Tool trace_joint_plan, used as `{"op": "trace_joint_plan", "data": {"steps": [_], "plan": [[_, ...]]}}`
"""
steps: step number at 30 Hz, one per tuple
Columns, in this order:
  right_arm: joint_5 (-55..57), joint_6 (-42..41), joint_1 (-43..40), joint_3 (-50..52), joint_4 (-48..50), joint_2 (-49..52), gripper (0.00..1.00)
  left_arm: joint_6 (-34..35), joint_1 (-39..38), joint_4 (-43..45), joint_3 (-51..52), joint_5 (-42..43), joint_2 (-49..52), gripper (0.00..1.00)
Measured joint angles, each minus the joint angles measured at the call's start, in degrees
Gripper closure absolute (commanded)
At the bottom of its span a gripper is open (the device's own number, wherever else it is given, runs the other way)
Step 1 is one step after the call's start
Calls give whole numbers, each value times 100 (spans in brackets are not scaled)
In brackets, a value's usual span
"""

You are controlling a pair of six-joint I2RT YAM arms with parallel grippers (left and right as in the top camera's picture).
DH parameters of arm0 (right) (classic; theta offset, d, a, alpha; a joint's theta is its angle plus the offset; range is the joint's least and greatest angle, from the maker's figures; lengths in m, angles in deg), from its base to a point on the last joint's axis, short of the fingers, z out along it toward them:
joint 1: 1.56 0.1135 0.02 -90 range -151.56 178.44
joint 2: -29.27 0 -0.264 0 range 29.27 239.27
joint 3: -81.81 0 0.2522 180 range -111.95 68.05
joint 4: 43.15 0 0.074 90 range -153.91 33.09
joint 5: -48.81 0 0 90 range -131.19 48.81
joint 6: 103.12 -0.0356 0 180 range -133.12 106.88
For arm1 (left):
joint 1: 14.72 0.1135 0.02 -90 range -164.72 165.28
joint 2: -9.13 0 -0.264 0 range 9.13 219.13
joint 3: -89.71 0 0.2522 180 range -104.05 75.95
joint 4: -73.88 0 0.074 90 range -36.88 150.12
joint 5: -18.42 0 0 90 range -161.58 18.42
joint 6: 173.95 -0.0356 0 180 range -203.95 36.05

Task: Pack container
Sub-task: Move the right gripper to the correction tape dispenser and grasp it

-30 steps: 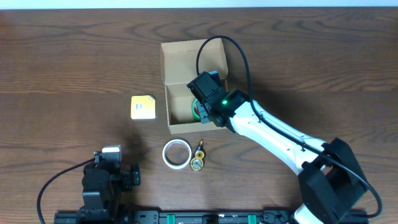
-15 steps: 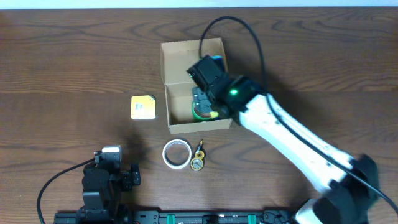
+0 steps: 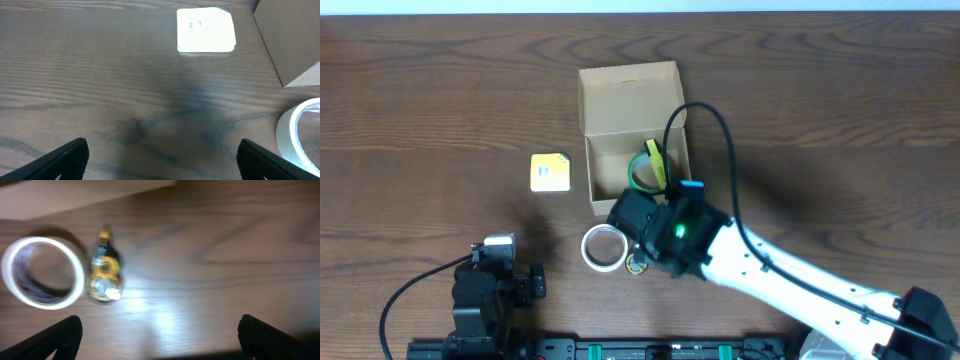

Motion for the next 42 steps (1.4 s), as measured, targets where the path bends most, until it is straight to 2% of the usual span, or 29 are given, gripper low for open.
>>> {"op": "trace_joint_plan", "data": {"steps": [5, 10, 12, 19, 27, 34, 42], "plan": [[-157, -879, 254, 992, 1204, 7, 2, 0, 0, 0, 0, -2, 2, 5], [-166, -1255, 254, 1467, 2179, 11, 10, 0, 0, 0, 0, 0, 2, 4], [-173, -1342, 254, 1545, 2479, 33, 8, 0, 0, 0, 0, 0, 2, 4], [-238, -1512, 254, 1576, 2769, 654, 7, -2, 0, 0, 0, -2, 2, 5], [-282, -1563, 251, 1578, 2898, 785, 7, 0, 0, 0, 0, -2, 2, 5], [-341, -1657, 98, 1578, 2997, 857, 15, 0, 0, 0, 0, -2, 2, 5], [-732, -1810, -37, 1567, 3016, 1067, 17, 0, 0, 0, 0, 0, 2, 4]]}}
